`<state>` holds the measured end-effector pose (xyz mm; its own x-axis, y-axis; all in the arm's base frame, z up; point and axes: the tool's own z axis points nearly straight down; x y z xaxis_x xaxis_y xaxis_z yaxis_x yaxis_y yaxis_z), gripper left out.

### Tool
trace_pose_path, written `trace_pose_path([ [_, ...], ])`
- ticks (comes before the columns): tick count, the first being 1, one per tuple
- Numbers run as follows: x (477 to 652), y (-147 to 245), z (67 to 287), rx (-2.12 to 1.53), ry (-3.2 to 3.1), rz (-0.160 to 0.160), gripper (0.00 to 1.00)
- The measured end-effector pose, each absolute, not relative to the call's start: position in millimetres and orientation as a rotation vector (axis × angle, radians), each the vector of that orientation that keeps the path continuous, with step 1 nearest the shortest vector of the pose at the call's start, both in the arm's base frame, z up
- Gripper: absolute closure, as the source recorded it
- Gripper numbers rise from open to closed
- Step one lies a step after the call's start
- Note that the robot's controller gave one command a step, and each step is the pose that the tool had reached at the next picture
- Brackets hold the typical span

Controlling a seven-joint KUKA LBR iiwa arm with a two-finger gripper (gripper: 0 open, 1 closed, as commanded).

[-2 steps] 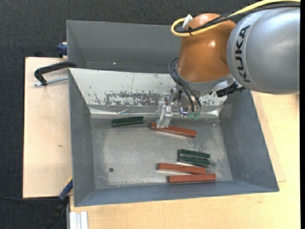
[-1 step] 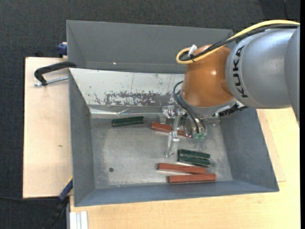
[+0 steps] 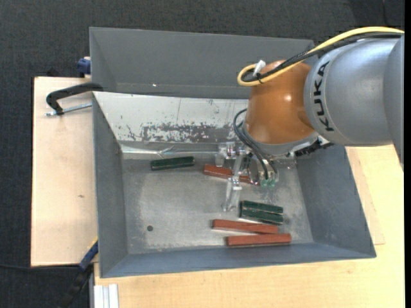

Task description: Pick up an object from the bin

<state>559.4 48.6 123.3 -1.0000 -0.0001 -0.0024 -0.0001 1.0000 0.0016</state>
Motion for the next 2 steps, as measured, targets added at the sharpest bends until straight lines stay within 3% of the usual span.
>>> trace_pose_path([
  [1, 590.3, 0.4, 94.7, 0.03, 3.133, 0.003, 0.0],
  [2, 567.2, 37.0, 71.4, 0.257, 3.129, 0.004, 1.0],
])
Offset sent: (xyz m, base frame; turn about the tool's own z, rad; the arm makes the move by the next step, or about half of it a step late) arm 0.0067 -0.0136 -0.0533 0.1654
